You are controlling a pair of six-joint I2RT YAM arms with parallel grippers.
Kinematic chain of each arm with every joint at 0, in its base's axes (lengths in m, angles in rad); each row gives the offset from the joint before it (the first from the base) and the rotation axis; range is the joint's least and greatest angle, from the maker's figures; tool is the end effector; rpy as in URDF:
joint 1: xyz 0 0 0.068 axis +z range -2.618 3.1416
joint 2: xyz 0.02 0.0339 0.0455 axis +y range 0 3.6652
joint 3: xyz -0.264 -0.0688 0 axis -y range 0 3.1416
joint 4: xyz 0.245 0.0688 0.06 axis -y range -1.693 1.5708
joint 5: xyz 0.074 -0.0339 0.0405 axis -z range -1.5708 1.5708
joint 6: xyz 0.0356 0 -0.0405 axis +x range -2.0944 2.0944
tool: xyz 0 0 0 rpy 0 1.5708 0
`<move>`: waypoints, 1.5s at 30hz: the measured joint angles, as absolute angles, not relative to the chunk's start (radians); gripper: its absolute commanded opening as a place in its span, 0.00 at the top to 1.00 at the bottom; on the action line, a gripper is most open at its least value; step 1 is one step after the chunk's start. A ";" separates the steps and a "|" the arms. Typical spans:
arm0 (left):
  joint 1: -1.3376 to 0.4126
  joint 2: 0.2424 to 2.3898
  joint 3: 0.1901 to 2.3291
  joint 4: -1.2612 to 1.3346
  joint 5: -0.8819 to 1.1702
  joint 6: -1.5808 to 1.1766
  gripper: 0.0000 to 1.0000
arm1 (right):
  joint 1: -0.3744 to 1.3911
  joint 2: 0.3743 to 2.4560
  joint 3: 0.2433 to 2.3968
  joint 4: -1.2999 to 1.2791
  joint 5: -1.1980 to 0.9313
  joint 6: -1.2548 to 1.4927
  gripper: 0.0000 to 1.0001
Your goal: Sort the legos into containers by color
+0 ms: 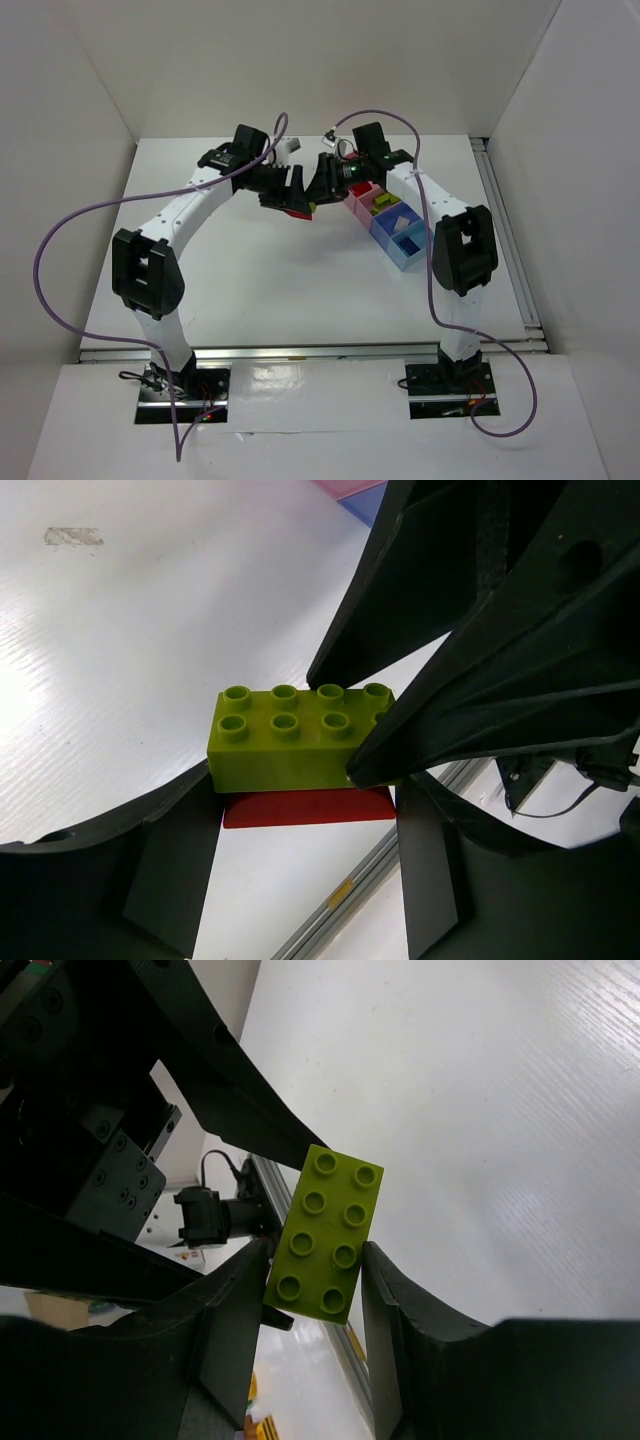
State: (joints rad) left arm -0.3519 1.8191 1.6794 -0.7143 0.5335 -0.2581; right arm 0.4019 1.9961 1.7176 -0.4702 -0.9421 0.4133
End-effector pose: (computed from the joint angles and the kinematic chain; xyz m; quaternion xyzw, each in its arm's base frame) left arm 0.3736 -0.1565 0.3158 0.1347 0.8980 -0.3371 0.2486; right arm 0.4034 0.2027 0.2797 -0.1767 0.8179 0.5231 0.1620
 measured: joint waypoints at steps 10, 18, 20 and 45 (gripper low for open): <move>-0.357 1.801 1.658 -0.687 0.501 -0.262 0.58 | 0.377 1.965 1.597 -0.277 -0.957 0.591 0.84; -0.363 1.792 1.637 -0.601 0.519 -0.268 0.58 | 0.352 1.901 1.534 -0.226 -0.899 0.661 0.84; -0.367 1.789 1.636 -0.590 0.532 -0.268 0.58 | 0.347 1.874 1.504 -0.205 -0.888 0.686 0.84; -0.337 1.780 1.528 -0.624 0.529 -0.267 0.58 | 0.229 1.823 1.398 0.072 -0.784 0.900 0.84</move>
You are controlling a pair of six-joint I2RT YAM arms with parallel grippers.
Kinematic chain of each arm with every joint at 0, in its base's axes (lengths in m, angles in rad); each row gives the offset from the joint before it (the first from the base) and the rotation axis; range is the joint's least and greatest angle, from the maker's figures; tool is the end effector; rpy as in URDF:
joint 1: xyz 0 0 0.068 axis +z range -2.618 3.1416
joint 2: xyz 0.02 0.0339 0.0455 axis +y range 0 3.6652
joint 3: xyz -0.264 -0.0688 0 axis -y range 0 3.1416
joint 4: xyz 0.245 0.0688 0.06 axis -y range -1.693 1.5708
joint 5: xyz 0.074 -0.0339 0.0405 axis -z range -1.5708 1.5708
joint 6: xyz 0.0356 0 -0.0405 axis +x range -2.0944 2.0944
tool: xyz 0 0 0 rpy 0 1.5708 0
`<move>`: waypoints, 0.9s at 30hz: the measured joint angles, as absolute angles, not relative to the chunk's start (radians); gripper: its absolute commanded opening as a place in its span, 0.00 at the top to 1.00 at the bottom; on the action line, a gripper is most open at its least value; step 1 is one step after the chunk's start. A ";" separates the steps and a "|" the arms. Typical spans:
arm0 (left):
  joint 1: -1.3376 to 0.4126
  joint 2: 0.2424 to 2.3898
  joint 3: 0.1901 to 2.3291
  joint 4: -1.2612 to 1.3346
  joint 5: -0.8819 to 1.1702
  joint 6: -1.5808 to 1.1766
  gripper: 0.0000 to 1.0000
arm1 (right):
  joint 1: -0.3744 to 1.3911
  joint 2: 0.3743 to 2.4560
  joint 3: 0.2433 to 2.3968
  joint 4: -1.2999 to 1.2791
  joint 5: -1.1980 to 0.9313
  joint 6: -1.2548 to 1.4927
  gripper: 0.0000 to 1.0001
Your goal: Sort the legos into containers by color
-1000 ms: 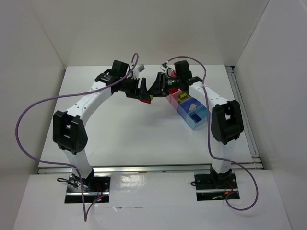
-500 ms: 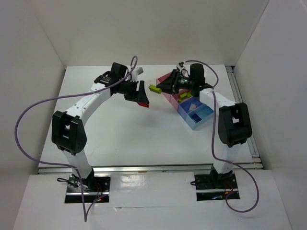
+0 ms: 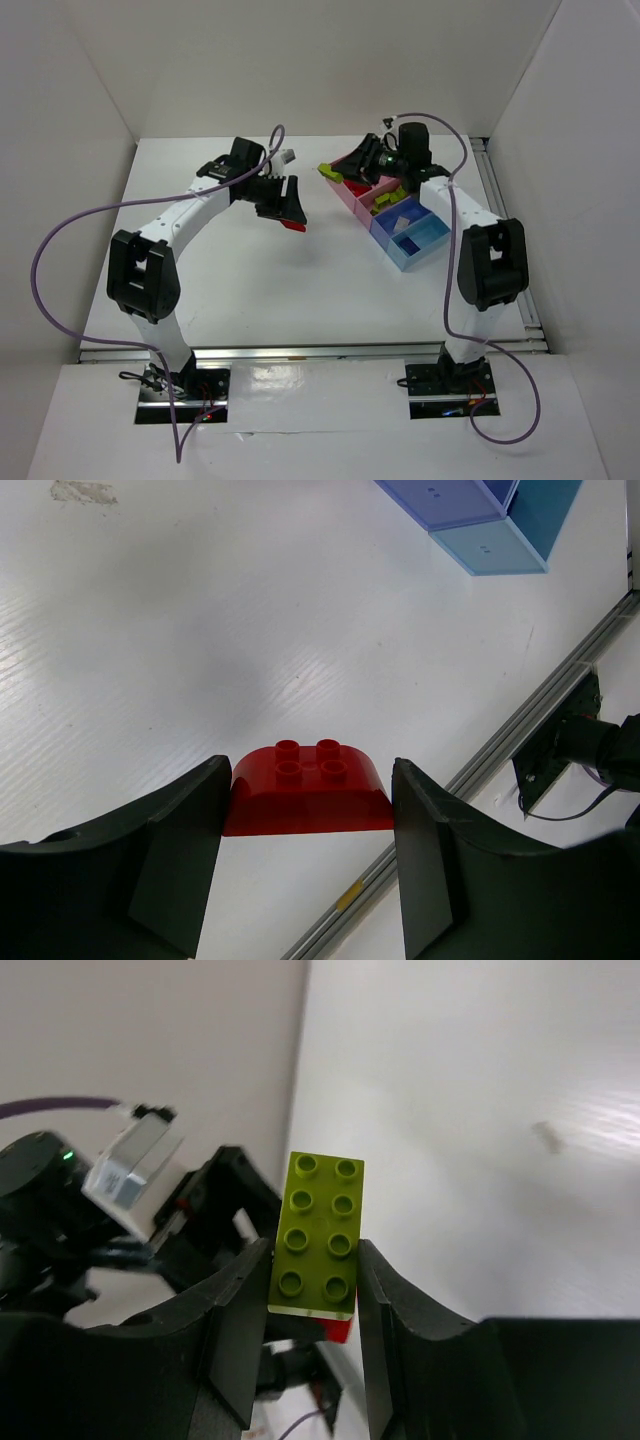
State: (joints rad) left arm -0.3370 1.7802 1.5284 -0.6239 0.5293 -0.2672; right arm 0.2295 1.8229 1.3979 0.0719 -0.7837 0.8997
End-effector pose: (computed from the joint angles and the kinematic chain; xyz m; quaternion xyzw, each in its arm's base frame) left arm 0.3661 -0.1473 0.2884 0.1207 0.9038 -0.3326 0.2407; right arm 0.4100 0.1216 0.2885 0.0431 0.7878 0.5475 0.2789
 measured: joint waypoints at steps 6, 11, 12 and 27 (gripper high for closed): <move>-0.336 1.780 1.528 -0.627 0.524 -0.266 0.58 | 0.204 1.715 1.420 -0.181 -0.500 0.743 0.84; -0.329 1.780 1.528 -0.629 0.521 -0.265 0.58 | 0.105 1.628 1.425 -0.297 -0.326 0.654 0.84; -0.327 1.780 1.528 -0.629 0.520 -0.265 0.58 | 0.081 1.618 1.426 -0.316 -0.294 0.637 0.84; -0.325 1.784 1.574 -0.646 0.514 -0.273 0.58 | 0.033 1.536 1.394 -0.506 0.025 0.460 0.83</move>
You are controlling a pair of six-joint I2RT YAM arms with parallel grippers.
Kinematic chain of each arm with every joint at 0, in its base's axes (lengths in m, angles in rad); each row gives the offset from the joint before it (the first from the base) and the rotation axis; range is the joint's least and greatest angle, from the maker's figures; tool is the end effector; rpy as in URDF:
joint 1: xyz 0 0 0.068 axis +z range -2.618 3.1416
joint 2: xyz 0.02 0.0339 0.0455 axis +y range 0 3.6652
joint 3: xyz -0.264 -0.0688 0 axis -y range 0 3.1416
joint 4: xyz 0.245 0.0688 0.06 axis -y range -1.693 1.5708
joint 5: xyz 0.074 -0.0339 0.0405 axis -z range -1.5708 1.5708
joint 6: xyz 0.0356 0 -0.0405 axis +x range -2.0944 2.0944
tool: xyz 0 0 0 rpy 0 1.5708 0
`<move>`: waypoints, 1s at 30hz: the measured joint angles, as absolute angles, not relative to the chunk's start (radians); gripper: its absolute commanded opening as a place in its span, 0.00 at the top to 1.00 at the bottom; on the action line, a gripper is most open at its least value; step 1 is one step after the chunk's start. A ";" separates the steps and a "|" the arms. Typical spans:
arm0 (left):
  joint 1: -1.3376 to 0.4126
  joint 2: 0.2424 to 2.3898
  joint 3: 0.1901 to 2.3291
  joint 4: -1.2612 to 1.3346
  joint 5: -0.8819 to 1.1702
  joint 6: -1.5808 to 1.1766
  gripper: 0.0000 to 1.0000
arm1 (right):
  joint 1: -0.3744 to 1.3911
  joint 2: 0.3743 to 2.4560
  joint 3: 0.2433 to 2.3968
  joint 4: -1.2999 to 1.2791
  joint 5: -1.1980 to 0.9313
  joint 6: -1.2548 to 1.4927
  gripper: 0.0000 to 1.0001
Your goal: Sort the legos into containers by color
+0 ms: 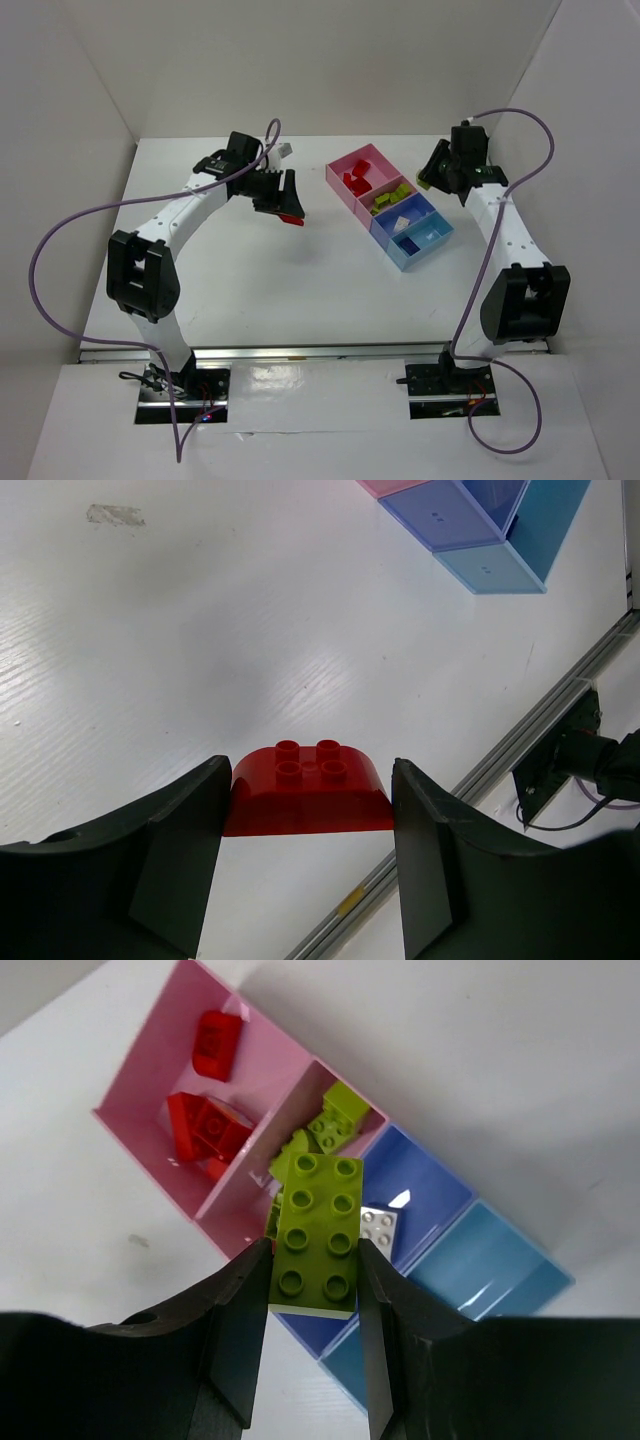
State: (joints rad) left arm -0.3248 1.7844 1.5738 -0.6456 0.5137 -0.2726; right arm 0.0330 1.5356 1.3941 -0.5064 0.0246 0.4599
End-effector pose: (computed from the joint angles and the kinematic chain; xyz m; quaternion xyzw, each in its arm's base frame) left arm 0.3706 -0.1432 0.2996 0.1125 0.9035 -0.3270 0.2533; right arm 0.3489 0.0106 0.3360 0.1950 0.8739 0.0979 0.4344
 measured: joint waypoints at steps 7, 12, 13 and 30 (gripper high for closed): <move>-0.325 1.786 1.577 -0.656 0.495 -0.281 0.58 | 0.046 1.585 1.378 -0.522 -0.033 0.423 0.83; -0.325 1.798 1.596 -0.666 0.493 -0.294 0.58 | 0.086 1.697 1.435 -0.525 -0.061 0.418 0.78; -0.325 1.798 1.598 -0.669 0.491 -0.295 0.58 | 0.092 1.714 1.443 -0.525 -0.064 0.418 0.77; -0.325 1.798 1.628 -0.696 0.483 -0.295 0.58 | 0.184 1.900 1.540 -0.492 0.006 0.492 0.23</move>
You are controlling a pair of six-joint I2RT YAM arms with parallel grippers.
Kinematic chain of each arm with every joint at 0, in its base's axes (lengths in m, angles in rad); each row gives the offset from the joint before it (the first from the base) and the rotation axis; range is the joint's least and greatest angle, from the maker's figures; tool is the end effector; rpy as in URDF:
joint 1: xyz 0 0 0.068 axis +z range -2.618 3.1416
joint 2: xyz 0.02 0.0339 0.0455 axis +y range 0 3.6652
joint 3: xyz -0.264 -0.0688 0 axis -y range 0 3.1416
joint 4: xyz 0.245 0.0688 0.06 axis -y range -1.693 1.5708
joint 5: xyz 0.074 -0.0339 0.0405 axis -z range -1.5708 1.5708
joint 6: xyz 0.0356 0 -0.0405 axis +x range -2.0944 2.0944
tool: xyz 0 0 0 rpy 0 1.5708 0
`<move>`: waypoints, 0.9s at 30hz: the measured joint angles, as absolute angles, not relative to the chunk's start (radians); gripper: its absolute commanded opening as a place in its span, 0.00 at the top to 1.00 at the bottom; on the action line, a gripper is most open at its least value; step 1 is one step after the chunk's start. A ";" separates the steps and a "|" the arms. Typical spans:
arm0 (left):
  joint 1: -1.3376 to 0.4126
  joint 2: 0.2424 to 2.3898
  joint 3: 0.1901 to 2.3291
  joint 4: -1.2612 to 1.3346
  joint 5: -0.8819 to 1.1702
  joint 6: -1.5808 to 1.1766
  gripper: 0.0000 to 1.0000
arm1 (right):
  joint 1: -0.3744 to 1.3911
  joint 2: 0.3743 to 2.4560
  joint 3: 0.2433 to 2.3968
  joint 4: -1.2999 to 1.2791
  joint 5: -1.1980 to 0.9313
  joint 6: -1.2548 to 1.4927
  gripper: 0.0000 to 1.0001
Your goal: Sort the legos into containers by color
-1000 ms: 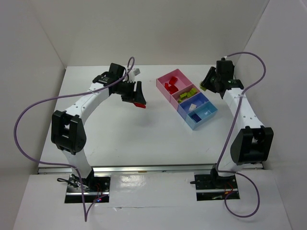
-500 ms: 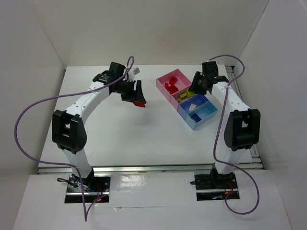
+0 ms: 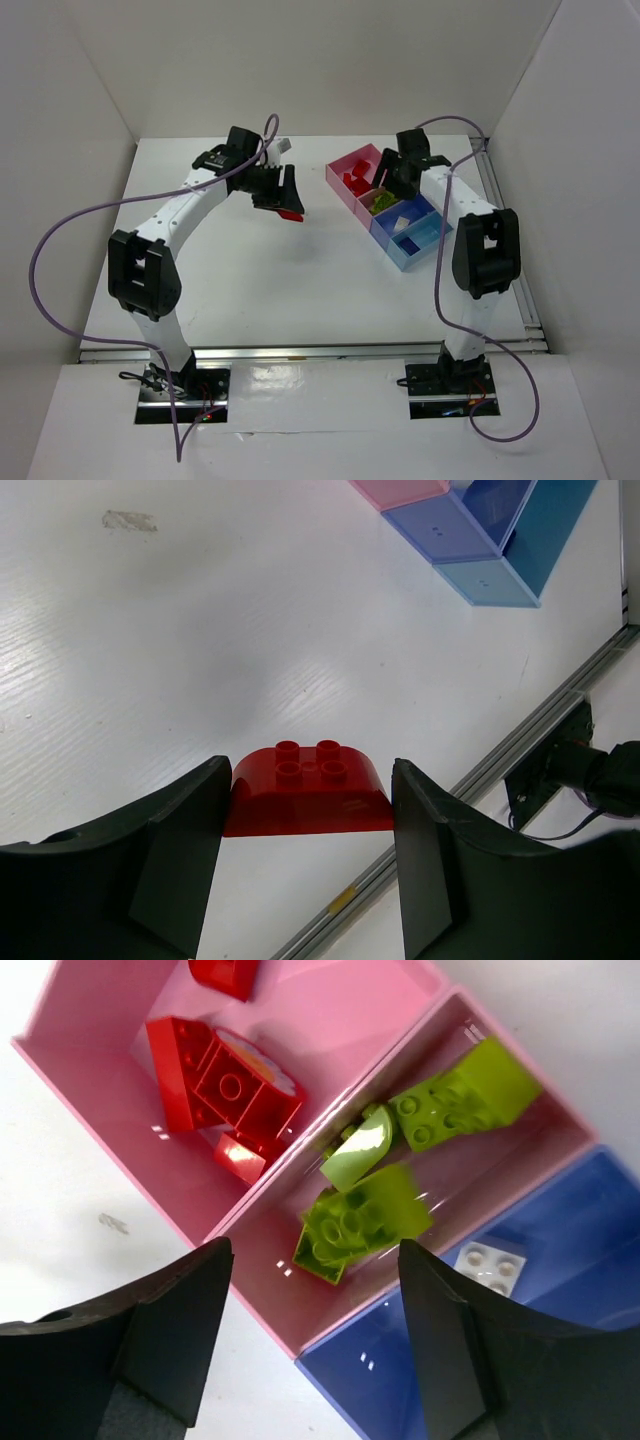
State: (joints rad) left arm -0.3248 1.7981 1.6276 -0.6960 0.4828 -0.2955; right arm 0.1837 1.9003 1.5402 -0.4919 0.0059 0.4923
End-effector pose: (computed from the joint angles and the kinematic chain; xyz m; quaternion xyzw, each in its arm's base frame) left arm 0.3733 -0.1431 0.3078 0.0958 0.9101 -0.3159 0.2504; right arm 0.4209 0.0780 0.2506 0.1449 0.9248 0.1140 0.3327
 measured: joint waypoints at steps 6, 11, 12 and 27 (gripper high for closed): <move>-0.325 1.827 1.721 -0.704 0.485 -0.340 0.58 | 0.210 1.897 1.545 -0.500 0.047 0.494 0.24; -0.359 1.982 1.954 -0.699 0.475 -0.414 0.57 | 0.179 1.761 1.479 -0.488 0.106 0.497 0.25; -0.370 2.023 2.013 -0.698 0.474 -0.432 0.57 | 0.170 1.721 1.460 -0.487 0.117 0.497 0.25; -0.409 2.514 2.366 -0.239 0.506 -0.798 0.55 | 0.065 1.378 1.240 -0.497 0.172 0.500 0.25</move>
